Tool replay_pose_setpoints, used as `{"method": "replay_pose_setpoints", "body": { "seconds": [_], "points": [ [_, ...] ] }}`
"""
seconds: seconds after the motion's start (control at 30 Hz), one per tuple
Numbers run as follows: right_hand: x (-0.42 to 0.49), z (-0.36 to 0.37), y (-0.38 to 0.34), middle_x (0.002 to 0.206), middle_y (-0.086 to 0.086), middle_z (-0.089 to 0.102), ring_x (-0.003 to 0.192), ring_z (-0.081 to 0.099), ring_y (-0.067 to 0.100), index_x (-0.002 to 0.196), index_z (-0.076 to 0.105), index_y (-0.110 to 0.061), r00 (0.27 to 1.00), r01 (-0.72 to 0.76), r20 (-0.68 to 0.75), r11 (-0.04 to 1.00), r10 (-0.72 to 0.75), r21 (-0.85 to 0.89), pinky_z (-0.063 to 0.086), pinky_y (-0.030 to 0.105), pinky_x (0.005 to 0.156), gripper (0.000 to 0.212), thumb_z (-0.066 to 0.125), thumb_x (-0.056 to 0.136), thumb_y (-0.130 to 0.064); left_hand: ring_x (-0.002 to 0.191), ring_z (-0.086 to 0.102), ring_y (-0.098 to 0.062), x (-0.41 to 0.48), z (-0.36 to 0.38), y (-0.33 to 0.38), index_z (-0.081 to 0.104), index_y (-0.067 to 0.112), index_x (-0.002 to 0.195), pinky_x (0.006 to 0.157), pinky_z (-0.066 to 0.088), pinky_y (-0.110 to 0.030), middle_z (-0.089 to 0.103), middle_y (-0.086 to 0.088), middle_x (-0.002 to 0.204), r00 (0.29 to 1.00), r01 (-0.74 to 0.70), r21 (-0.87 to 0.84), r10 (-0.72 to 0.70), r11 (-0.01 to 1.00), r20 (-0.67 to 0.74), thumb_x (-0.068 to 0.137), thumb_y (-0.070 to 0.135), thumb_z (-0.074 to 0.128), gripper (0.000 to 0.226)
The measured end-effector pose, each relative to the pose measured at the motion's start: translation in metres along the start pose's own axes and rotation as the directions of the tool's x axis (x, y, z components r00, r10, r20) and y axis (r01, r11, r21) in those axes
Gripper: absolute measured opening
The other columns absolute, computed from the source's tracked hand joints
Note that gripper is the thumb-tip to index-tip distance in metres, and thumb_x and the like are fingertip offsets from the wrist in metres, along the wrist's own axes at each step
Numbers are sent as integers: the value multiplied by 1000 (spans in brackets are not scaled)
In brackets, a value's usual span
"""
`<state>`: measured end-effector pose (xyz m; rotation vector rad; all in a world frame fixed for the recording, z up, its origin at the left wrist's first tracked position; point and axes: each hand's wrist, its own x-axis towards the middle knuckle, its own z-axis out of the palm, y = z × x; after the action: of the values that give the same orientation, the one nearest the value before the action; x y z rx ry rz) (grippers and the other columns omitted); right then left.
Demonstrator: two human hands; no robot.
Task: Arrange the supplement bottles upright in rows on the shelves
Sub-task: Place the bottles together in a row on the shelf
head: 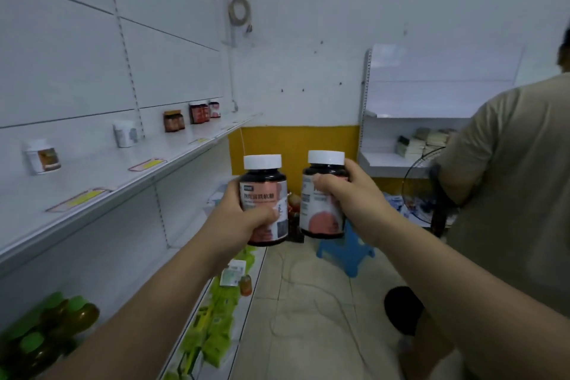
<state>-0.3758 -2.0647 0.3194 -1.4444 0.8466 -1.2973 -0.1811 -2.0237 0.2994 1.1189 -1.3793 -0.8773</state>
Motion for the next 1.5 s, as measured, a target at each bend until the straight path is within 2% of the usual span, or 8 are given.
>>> {"method": "replay_pose_setpoints", "body": {
  "seconds": [0.23,0.33,0.47,0.6,0.83,1.03,1.3,1.5],
  "points": [
    [152,-86,39,95,-4,69,78,71,12,104,54,-34,1000,23,25,991,-20,-129,57,28,64,38,76,75,-28,94,66,-26,164,64,-34,56,30,107,86,49,-59,70,0,100,998,34,65,-38,997,56,58,27,76,53],
    [220,-99,54,97,-2,68,78,71,13,103,52,-34,999,11,37,992,-7,-125,58,30,67,37,76,75,-28,92,67,-26,228,67,-53,54,32,109,83,49,-62,70,0,101,998,53,73,-56,996,41,67,20,78,50],
    [314,-100,91,101,-1,67,83,70,16,106,52,-32,996,10,88,991,2,-135,59,37,75,39,76,75,-28,82,69,-19,314,59,-89,50,32,111,67,57,-47,68,-1,100,998,50,80,-52,996,24,73,7,71,50],
    [417,-89,139,98,-1,68,79,71,13,104,54,-31,994,20,105,993,-8,-115,58,31,68,38,77,75,-27,93,65,-16,404,42,-137,45,25,123,69,53,-30,65,0,105,997,55,66,-52,996,-49,74,3,69,59],
    [606,-67,185,95,-3,70,76,71,10,107,56,-28,991,16,131,997,-5,-82,56,25,62,40,78,74,-27,74,66,0,575,6,-183,51,27,113,51,49,-12,67,6,93,989,60,74,-50,995,-137,73,2,71,51],
    [752,-65,213,99,0,70,84,70,18,105,59,-26,981,58,187,997,-47,-52,58,36,73,42,78,69,-30,82,68,-7,705,-17,-213,57,31,103,75,52,-32,71,13,88,978,62,129,-34,990,-205,72,6,74,43],
    [953,-63,256,101,-4,70,82,71,14,111,57,-25,917,108,385,994,-108,20,58,33,70,54,75,61,-35,87,63,-4,867,-30,-247,48,44,100,65,49,-21,63,16,97,886,57,194,40,979,-461,66,16,80,55],
    [1076,-34,277,98,-3,70,84,70,18,105,57,-27,850,91,516,994,-106,54,57,38,76,43,76,66,-30,89,64,-10,960,-55,-248,49,31,109,71,52,-26,65,6,100,784,119,212,39,970,-620,68,9,79,55]
  ]
}}
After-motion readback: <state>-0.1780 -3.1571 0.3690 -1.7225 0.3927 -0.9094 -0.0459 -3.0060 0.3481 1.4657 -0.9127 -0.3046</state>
